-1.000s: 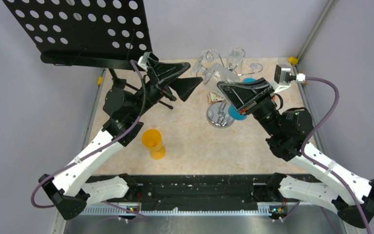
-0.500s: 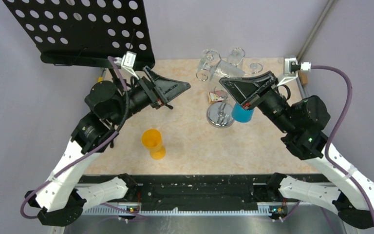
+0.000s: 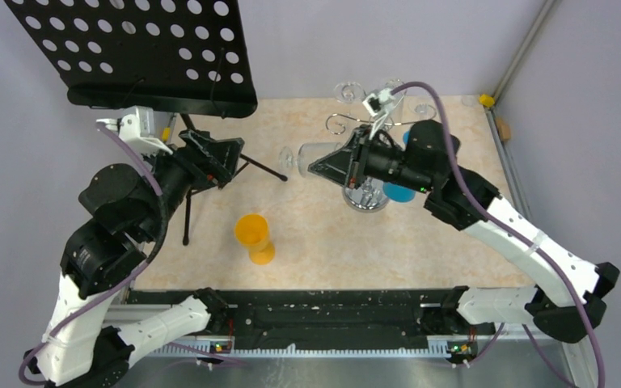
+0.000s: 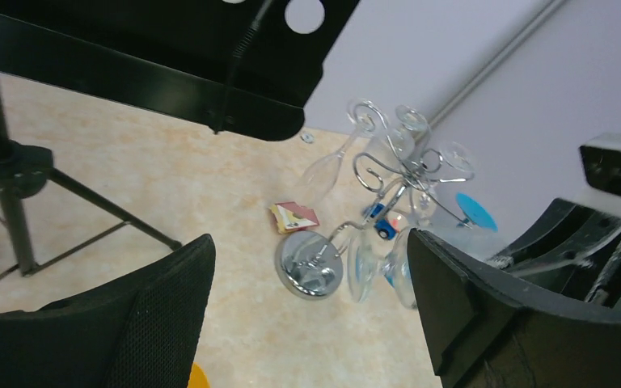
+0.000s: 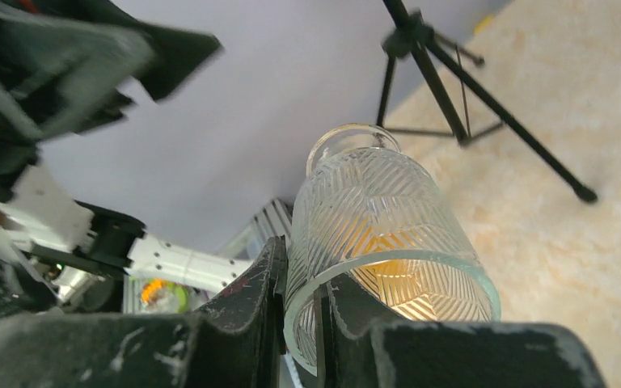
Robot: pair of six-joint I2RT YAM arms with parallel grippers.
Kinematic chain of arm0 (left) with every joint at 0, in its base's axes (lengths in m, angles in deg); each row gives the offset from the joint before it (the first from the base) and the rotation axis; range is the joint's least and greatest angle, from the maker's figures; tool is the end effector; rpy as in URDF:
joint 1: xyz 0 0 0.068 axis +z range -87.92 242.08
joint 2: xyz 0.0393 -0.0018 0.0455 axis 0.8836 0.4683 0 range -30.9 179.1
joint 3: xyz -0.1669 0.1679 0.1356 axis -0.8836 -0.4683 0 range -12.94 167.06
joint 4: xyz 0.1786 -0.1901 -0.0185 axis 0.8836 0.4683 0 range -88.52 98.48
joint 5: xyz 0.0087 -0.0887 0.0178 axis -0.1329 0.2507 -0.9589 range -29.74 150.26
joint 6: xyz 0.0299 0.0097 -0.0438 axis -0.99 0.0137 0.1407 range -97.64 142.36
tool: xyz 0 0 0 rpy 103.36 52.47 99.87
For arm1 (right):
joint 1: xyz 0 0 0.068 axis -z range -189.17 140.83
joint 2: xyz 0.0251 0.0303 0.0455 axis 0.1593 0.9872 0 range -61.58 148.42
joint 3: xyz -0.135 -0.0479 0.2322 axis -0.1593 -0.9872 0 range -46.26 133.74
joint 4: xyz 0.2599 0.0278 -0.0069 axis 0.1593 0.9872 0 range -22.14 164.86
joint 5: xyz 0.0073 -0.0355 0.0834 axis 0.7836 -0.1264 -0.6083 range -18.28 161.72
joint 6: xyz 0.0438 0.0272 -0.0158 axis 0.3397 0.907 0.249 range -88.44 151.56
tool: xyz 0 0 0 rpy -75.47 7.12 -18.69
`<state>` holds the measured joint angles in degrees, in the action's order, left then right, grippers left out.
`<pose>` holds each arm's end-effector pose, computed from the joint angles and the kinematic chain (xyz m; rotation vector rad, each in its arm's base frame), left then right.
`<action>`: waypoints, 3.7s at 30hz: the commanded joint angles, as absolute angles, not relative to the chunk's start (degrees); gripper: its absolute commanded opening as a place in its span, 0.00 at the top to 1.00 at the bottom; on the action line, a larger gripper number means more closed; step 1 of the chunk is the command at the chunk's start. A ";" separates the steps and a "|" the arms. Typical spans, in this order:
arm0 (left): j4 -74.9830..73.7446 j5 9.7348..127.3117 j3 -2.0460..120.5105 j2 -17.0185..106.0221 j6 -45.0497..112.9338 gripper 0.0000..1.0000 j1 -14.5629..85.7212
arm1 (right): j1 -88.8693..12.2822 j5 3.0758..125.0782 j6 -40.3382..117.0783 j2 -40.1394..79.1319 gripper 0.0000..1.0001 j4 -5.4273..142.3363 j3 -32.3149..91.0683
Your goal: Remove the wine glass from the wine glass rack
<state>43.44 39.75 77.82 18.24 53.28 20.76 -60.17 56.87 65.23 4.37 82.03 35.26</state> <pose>0.0819 -0.0553 0.5201 -0.1410 1.6145 -0.7016 0.1443 0.1929 0.4808 -0.4810 1.6483 1.3385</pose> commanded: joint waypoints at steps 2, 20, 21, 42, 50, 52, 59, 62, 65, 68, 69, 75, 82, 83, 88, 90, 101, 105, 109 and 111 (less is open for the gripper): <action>44.11 32.25 78.90 17.10 47.84 0.09 20.88 | -65.80 62.23 61.48 9.55 1.00 90.43 44.00; 42.85 29.42 77.21 16.43 44.77 0.09 20.94 | -77.41 79.93 54.56 33.20 1.00 118.51 56.36; 42.68 29.10 77.04 16.33 44.59 0.09 20.93 | -77.45 79.55 54.99 33.67 1.00 117.90 55.39; 41.83 28.85 76.07 15.86 41.70 0.09 20.92 | -77.52 75.77 58.76 49.86 1.00 115.22 52.76; 42.09 28.61 76.01 15.98 41.92 0.09 20.95 | -77.47 76.08 60.45 53.56 1.00 118.42 55.03; 42.09 28.62 76.01 15.93 41.96 0.09 20.90 | -77.52 75.89 60.55 53.85 1.00 118.57 55.08; 42.14 29.27 76.59 16.28 42.35 0.09 20.94 | -77.53 77.05 59.91 52.80 0.80 119.34 56.95; 42.17 29.69 76.87 16.51 42.61 0.09 20.93 | -77.50 77.85 59.33 51.80 0.73 120.51 58.89; 42.09 30.11 76.97 16.57 42.87 0.09 20.92 | -77.42 77.86 58.36 50.47 0.69 121.86 60.57; 42.03 30.45 77.08 16.70 43.21 0.09 20.95 | -77.41 77.19 57.69 49.16 0.67 122.78 61.91; 41.96 30.61 77.10 16.69 43.34 0.09 20.95 | -77.34 76.92 57.52 48.44 0.67 123.10 62.20; 36.72 41.77 75.14 15.06 40.78 0.08 20.95 | -76.69 72.19 56.23 42.06 0.64 122.75 64.18; 28.47 62.13 71.46 13.98 40.03 0.08 20.92 | -75.14 76.82 55.51 31.73 0.58 121.12 65.44; 27.69 64.23 71.24 14.19 40.09 0.08 20.90 | -74.64 77.88 55.54 30.35 0.57 121.31 65.25; 25.22 69.14 70.77 15.49 40.94 0.07 20.89 | -71.11 86.12 57.07 21.74 0.55 122.15 64.41; 24.74 69.12 70.54 15.97 41.23 0.07 20.93 | -69.70 90.06 57.64 17.73 0.53 121.15 63.96; 24.64 61.36 68.48 20.62 46.53 0.07 20.94 | -54.03 103.71 55.87 13.93 0.36 133.39 69.78; 25.38 62.57 68.72 22.85 47.35 0.07 20.95 | -46.86 100.86 55.69 14.75 0.33 135.00 69.41; 26.10 62.37 68.80 24.73 48.33 0.07 20.92 | -39.24 92.20 58.19 11.63 0.31 132.21 62.69; 26.39 62.08 68.81 25.36 48.74 0.07 20.95 | -36.45 88.27 59.86 8.74 0.30 129.27 57.80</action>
<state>27.44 62.70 68.88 25.13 47.12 20.80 -41.13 96.62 57.29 13.77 131.89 63.56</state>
